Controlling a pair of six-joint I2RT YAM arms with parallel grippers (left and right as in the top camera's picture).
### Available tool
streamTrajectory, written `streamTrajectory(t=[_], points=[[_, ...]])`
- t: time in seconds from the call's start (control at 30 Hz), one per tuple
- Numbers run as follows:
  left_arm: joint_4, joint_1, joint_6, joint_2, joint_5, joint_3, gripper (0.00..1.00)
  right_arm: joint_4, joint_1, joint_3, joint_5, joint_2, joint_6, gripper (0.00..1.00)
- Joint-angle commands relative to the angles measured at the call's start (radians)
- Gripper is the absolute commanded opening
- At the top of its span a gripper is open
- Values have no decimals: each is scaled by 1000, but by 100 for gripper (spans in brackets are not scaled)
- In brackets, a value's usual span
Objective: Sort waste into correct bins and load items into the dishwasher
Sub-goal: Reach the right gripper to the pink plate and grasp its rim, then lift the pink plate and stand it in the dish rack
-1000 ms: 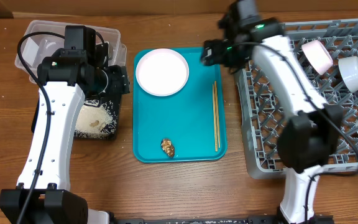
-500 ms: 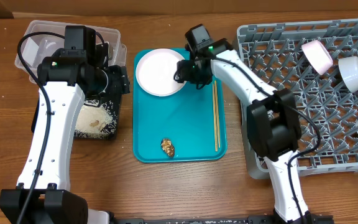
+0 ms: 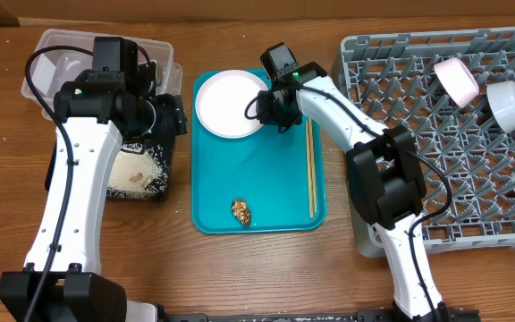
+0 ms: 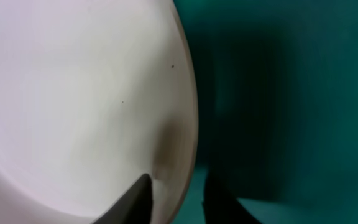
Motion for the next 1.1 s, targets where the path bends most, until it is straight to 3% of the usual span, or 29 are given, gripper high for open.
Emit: streamTrajectory(t=[0.0, 0.17, 0.4, 0.6, 0.8, 0.93, 1.07], points=[[0, 2, -5, -6, -6, 15, 73, -3, -6, 2, 10, 21, 13, 17], [0, 2, -5, -6, -6, 15, 73, -8, -53, 2, 11, -31, 12, 5], [-1, 2, -4, -6, -6, 15, 73, -34, -153, 2, 18, -164, -34, 4], [3, 2, -2, -6, -6, 15, 74, -117, -254, 2, 82, -364, -204, 4], [4, 2, -2, -6, -6, 15, 74, -165, -315, 2, 484, -535, -317, 4], [8, 2, -2, -6, -6, 15, 74, -267, -316, 0, 1106, -560, -214, 4], [11, 2, -2, -6, -6, 15, 74, -280, -331, -41, 1184, -555, -134, 4]])
